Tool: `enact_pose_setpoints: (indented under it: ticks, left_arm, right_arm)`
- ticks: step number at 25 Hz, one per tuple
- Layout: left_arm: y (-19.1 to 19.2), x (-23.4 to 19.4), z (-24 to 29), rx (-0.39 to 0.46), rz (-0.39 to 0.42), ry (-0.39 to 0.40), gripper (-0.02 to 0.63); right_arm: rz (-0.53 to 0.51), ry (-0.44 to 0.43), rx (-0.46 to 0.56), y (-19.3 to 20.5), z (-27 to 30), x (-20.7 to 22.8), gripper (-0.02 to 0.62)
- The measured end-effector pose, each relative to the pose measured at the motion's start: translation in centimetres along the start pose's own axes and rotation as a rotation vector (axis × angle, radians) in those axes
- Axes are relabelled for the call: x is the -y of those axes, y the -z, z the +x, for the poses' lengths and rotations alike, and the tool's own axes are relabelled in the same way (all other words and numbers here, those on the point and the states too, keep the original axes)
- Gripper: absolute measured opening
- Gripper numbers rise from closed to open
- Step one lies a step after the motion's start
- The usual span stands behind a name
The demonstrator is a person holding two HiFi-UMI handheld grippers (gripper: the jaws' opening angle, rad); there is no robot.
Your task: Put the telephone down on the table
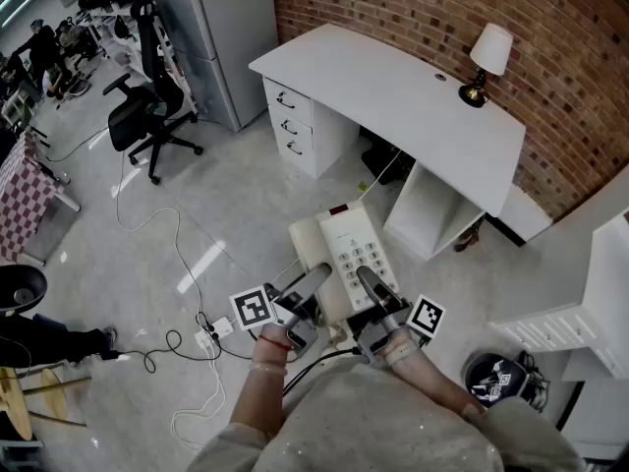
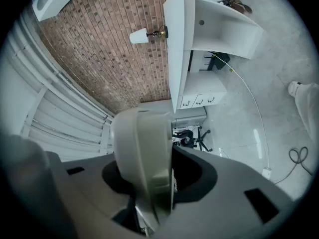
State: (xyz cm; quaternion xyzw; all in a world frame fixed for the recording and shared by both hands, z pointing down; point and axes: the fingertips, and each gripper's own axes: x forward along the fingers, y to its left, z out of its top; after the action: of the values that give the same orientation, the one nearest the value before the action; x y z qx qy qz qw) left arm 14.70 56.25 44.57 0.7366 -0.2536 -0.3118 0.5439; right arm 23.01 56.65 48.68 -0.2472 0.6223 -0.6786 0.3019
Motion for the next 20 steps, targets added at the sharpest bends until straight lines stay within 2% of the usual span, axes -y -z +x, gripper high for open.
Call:
enact_pose_setpoints:
  ticks: [12, 20]
  left_arm:
    - [-1.4, -0.5, 0.2, 0.017, 0.0, -0.01, 0.437]
    - [-3.6, -3.1, 1.1, 0.011, -0.004, -0.047, 0.437]
  right_arm:
    - [-0.009, 0.014, -0.035, -0.2, 1.7, 0.3, 0.167]
    - [-0.028, 0.023, -0.071, -1.6, 4.9, 1.8, 0.167]
